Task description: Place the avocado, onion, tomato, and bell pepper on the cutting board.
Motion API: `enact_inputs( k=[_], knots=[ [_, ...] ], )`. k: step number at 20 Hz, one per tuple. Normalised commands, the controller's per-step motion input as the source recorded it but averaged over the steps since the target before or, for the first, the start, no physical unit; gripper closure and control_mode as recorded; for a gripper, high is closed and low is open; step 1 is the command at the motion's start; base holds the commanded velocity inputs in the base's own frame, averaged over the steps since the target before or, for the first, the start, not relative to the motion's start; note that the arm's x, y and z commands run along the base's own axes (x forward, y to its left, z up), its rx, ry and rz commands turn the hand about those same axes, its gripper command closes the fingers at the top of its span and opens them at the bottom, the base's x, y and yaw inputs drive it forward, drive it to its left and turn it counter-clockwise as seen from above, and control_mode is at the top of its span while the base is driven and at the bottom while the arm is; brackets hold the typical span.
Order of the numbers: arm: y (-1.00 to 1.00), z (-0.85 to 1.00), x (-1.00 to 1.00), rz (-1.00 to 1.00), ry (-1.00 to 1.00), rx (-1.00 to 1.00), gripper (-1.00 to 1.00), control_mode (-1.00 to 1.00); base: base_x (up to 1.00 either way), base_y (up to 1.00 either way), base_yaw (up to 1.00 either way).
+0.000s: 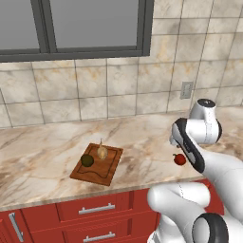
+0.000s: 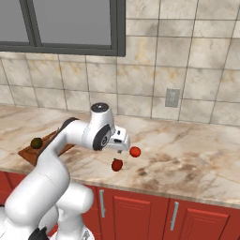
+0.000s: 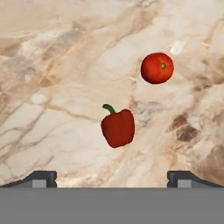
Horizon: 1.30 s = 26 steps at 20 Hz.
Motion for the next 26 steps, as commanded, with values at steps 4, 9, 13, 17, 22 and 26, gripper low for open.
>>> enact_inputs(
  k=[4, 9, 13, 17, 22, 26],
  knots=[
    [-0.01, -0.29, 0.18, 0.00, 0.00, 0.00, -1.00, -1.00, 0.00, 0.00, 0.00],
    [0.00, -0.26, 0.11, 0.00, 0.00, 0.00, -1.00, -1.00, 0.00, 0.00, 0.00],
    [0.00, -0.24, 0.04, 0.00, 0.00, 0.00, -1.00, -1.00, 0.00, 0.00, 0.00],
    [0.00, -0.25, 0.06, 0.00, 0.02, 0.00, -1.00, -1.00, 0.00, 0.00, 0.00],
    [-0.04, -0.25, 0.07, 0.00, 0.02, 0.00, -1.00, -1.00, 0.00, 0.00, 0.00],
    [-0.08, -0.26, 0.06, 0.00, 0.03, 0.00, -1.00, -1.00, 0.00, 0.00, 0.00]
  ],
)
